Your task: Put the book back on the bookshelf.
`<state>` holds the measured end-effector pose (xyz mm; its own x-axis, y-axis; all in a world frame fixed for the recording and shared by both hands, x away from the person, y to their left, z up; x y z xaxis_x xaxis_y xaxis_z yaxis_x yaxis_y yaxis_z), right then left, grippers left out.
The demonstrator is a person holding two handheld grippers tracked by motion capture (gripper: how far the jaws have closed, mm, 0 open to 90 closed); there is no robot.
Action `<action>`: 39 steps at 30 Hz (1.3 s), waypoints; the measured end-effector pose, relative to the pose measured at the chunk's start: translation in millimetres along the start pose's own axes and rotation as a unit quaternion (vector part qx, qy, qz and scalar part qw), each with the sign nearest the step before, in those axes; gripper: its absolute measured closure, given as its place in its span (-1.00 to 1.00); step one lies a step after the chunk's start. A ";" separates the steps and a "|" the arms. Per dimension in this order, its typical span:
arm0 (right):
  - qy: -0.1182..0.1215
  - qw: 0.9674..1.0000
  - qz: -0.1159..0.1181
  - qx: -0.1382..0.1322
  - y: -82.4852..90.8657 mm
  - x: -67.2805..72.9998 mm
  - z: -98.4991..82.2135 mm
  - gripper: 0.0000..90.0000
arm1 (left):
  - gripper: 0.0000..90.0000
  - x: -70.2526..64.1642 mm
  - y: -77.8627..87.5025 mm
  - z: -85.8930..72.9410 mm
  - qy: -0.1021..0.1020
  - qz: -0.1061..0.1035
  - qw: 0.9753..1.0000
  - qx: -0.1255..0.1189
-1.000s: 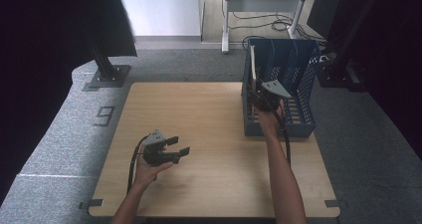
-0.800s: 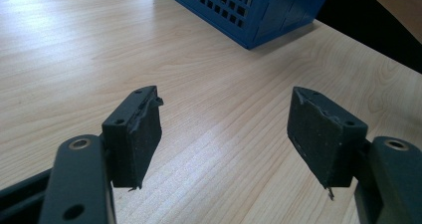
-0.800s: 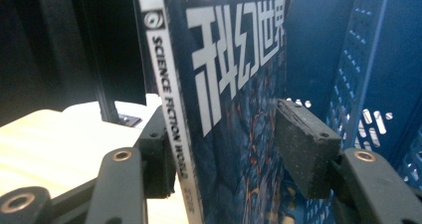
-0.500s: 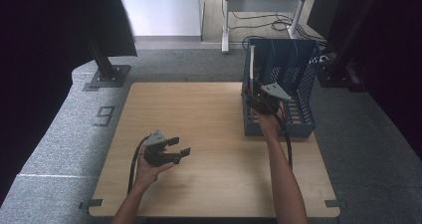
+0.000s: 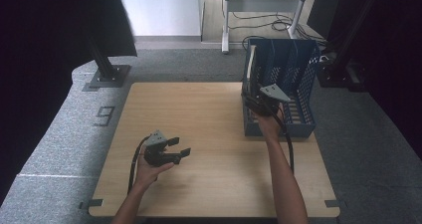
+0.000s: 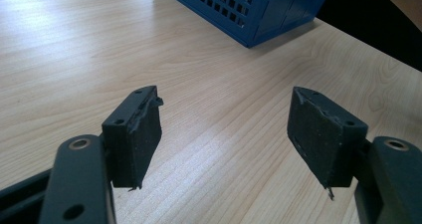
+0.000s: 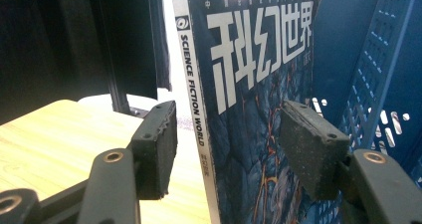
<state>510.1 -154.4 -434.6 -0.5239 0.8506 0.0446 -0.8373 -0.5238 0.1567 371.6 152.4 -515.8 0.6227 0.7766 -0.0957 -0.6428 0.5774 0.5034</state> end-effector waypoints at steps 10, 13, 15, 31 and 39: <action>0.001 1.000 0.003 -0.002 2.9 3.3 -6.1 -0.12 | -0.34 -0.7 -0.5 -0.3 -0.001 0.000 1.000 0.001; -0.005 1.000 0.005 0.002 4.2 2.6 -8.8 -0.12 | -0.34 -1.2 -1.0 -0.7 -0.002 0.000 1.000 0.002; -0.007 1.000 0.008 0.003 5.6 3.2 -9.1 -0.13 | -0.34 -1.3 -0.9 -0.5 -0.001 0.000 1.000 0.002; -0.012 0.999 0.038 0.014 30.8 14.1 -27.2 -0.10 | -0.34 -1.9 -1.9 -1.3 -0.003 0.000 1.000 0.004; -0.015 0.998 0.054 0.027 52.7 18.9 -42.7 -0.10 | -0.34 -0.5 -2.5 -2.6 -0.002 0.003 1.000 0.007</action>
<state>449.3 -167.8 -467.6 -0.6056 0.7903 0.0931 -0.7655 -0.6106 0.2030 371.7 151.3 -519.3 0.6208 0.7788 -0.0893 -0.6401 0.5694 0.5158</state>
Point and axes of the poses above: each handheld gripper's, and its own axes: y roughly backward along the jaws, z roughly out of its top, x roughly to its left, the point moved 6 cm from there along -y, roughly forward along the jaws, and after that the axes turned 11 degrees about z, right-handed, at the moved point
